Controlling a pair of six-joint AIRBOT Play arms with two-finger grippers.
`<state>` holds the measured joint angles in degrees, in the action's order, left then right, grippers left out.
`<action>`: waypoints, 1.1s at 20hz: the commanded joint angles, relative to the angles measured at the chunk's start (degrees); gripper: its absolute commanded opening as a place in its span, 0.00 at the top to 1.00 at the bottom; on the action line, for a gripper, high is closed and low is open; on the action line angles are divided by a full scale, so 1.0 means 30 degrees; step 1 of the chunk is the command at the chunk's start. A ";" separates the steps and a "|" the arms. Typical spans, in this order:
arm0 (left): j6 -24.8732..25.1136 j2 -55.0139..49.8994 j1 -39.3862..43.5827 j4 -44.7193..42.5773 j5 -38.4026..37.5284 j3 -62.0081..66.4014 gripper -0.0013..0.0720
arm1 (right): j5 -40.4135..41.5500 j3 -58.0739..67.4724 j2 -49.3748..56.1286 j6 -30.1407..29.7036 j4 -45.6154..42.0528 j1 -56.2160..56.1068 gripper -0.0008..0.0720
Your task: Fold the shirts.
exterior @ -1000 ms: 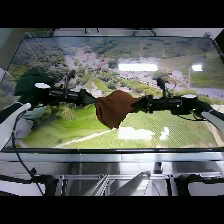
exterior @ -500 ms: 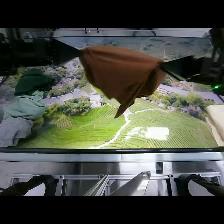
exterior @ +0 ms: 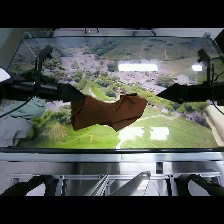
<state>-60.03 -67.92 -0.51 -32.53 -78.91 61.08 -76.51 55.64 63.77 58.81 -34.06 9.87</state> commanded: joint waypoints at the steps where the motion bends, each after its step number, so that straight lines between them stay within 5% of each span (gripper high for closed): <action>1: -0.0160 0.0015 -0.2703 -0.2688 -0.0335 -0.2273 0.28 | 0.1530 -0.1326 0.0896 0.1632 -0.3657 0.0015 0.27; 2: -0.0153 0.0007 -0.3592 -0.2769 -0.0029 -0.2572 0.04 | 0.1574 -0.1370 0.1559 0.1632 -0.3650 0.0015 0.27; 3: -0.0153 0.0007 -0.4415 -0.2769 0.0430 -0.2922 0.00 | 0.1763 -0.1370 0.2251 0.1632 -0.3592 0.0015 0.27; 12: 0.0058 -0.4918 -0.4386 -0.2659 0.1479 -0.2820 0.02 | 0.4422 -0.1209 0.8976 -0.0911 0.1770 -0.0801 0.33; 19: -0.0029 -0.9712 -0.2754 -0.2812 0.0780 0.1719 0.03 | 0.5246 0.0925 1.1810 -0.0539 0.2914 -0.2718 0.34; 20: -0.0036 -1.0142 -0.2506 -0.2805 0.0772 0.2113 0.13 | 0.5246 0.1202 1.2123 -0.0568 0.3475 -0.2987 0.45; 21: -0.0022 -1.0433 -0.2273 -0.2812 0.0780 0.2361 0.47 | 0.5224 0.1413 1.2349 -0.0845 0.4087 -0.3169 0.65; 22: 0.0000 -1.0637 -0.2040 -0.2790 0.0780 0.2492 0.93 | 0.5195 0.1508 1.2429 -0.1413 0.4750 -0.3279 0.94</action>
<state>-60.01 -96.44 -8.56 -40.95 -76.09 65.60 -61.12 58.30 98.91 56.58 -24.62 1.74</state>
